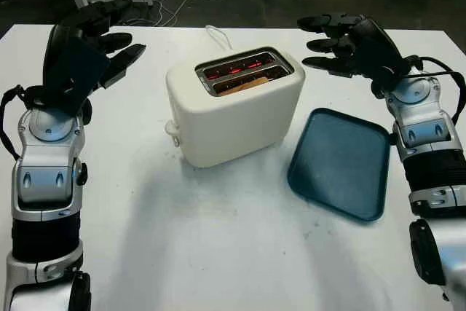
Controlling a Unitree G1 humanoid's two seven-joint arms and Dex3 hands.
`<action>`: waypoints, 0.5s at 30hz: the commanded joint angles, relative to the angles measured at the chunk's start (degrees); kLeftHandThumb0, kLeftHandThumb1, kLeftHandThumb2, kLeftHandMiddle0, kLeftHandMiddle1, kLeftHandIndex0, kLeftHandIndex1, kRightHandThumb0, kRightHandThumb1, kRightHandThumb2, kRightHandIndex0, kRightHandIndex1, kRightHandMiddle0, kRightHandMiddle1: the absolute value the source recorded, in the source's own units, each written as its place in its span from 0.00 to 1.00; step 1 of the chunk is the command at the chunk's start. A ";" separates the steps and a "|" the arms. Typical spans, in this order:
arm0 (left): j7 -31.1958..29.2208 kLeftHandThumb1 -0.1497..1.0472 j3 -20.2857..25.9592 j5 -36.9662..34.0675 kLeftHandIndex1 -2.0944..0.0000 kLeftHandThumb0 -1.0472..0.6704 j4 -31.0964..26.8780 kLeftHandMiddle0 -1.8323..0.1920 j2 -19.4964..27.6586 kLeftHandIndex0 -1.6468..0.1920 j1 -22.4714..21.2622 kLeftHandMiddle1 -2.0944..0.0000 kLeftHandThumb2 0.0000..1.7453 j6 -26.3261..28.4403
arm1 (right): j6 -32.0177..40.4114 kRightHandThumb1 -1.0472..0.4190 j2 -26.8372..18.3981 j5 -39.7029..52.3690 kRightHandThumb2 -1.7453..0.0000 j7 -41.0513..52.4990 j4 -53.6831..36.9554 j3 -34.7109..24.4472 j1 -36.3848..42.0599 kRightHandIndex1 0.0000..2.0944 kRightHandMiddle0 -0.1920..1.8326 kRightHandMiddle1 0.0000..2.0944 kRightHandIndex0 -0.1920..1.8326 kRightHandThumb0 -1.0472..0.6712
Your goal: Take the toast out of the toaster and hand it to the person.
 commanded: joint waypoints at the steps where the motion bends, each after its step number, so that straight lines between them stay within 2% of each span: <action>1: -0.11 0.89 -0.31 0.69 0.99 0.39 1.30 0.67 0.54 0.56 0.51 0.74 0.02 -2.38 | 1.68 0.09 0.37 0.60 1.00 0.35 -1.52 -0.37 -0.05 0.03 0.39 0.01 0.41 0.38; 6: -0.72 0.89 -0.58 0.44 0.99 0.38 2.91 0.68 0.69 0.56 0.81 0.72 0.02 -4.70 | 2.28 0.09 0.08 -0.36 1.00 0.09 -3.70 0.18 1.32 0.04 0.40 0.01 0.42 0.41; 15: -0.95 0.89 -1.55 0.91 0.98 0.38 2.01 0.70 0.37 0.56 1.70 0.69 0.04 -4.74 | 4.88 0.09 0.20 0.22 1.00 0.08 -6.99 -0.62 2.64 0.03 0.39 0.01 0.42 0.42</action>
